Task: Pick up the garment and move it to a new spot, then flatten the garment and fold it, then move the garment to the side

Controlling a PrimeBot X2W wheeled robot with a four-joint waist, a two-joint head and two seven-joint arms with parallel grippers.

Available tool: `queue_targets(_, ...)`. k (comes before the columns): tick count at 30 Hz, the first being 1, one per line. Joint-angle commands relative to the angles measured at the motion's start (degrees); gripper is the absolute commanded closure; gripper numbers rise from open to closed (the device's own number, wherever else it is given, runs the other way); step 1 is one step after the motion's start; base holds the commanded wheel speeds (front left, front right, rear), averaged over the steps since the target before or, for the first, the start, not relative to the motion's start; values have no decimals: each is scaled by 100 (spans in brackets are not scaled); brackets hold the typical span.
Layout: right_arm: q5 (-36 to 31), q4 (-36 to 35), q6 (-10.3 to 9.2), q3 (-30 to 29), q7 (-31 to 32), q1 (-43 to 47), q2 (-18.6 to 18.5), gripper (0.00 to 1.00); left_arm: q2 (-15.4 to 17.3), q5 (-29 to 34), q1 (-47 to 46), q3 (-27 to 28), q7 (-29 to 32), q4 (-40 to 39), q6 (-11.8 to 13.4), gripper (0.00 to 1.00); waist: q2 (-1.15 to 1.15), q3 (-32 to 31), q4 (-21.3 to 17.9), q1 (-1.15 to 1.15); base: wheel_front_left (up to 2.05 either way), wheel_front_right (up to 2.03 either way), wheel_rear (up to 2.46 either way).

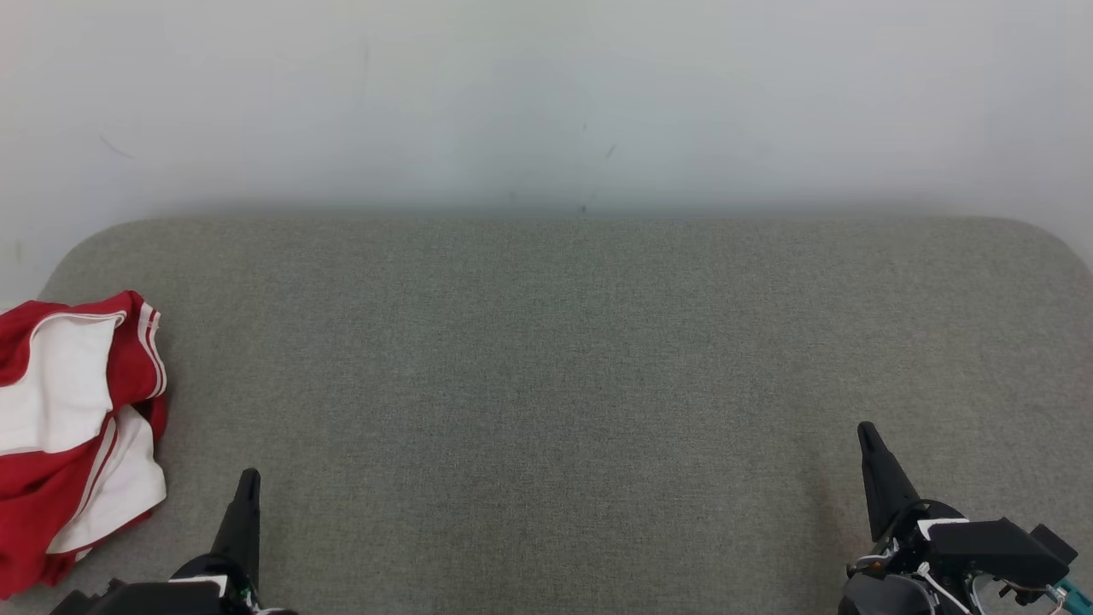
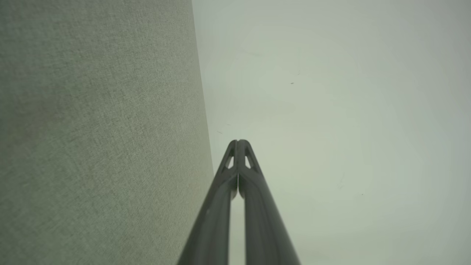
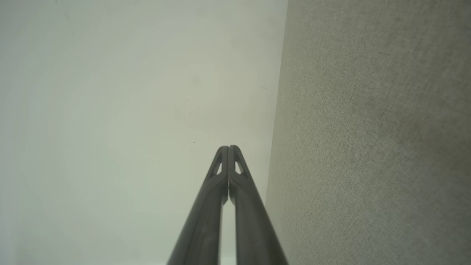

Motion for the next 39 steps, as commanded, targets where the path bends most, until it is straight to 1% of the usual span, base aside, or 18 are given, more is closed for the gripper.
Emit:
queue_targets(1,1,-7,-12,1,13,47,-1,100,17,-29,-45,18,-7,-16,-19,100,0,0,0,0,0,0,0)
queue_targets(31,0,-7,-13,1,13,47,-1,100,17,-29,-45,17,-7,-16,-19,100,0,0,0,0,0,0,0)
queue_targets(32,0,0,-1,0,0,0,0,0,0,0,0,0,1,0,0,0,0,0,0,0,0,0,0)
queue_targets(36,-4,164,0,12,-5,114,16,0,-30,3,125,-24,-6,158,4,0,0,2,0,0,0,0,0)
queue_targets(39,-75,114,0,89,-70,112,1,0,-21,78,133,-56,-97,145,4,0,0,5,0,0,0,0,0)
